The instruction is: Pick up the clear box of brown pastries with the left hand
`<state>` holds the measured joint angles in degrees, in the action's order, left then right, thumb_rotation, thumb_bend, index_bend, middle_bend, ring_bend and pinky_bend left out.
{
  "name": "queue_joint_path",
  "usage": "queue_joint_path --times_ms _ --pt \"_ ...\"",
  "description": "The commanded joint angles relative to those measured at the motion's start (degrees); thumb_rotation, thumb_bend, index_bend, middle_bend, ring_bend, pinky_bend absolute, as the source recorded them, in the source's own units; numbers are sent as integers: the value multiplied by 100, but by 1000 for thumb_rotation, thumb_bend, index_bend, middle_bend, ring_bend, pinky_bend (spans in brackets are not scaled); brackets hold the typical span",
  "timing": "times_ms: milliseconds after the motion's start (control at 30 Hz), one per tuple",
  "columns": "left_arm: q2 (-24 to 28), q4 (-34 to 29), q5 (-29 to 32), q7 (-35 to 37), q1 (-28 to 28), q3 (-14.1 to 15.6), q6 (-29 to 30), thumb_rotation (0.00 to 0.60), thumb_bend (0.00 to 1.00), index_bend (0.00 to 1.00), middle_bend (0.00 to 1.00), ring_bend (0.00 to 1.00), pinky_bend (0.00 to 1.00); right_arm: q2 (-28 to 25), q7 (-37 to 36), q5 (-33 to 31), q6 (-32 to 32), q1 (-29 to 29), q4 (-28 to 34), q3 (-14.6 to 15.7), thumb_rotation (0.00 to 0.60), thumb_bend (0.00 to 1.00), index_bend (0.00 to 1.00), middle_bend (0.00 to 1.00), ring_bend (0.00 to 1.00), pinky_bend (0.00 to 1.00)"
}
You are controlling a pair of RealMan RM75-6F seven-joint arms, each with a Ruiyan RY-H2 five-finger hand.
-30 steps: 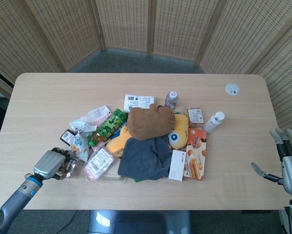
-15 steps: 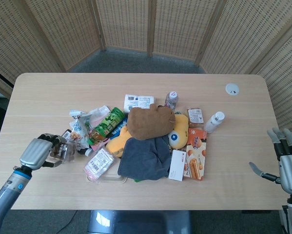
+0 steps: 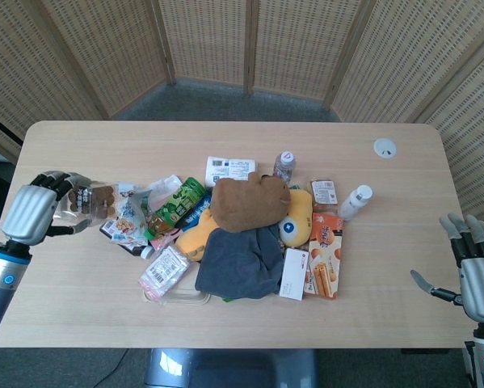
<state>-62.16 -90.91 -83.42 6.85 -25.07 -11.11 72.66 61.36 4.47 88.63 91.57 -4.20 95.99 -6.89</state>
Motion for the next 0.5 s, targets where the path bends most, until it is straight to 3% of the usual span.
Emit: queue_joint_path --times_ms 33,267,500 --pt "90 -74 78 80 -104 -169 48 600 219 501 694 768 266 22 -22 -4 11 13 -21 8 339 223 0 0 0 0" --pt "100 -136 288 229 -367 -470 -63 600 221 501 694 767 264 59 -82 -19 76 82 -72 37 339 224 0 0 0 0" --pt "10 -96 368 208 -564 -551 -199 600 220 497 691 766 263 24 -114 -45 139 164 -91 61 332 226 0 0 0 0"
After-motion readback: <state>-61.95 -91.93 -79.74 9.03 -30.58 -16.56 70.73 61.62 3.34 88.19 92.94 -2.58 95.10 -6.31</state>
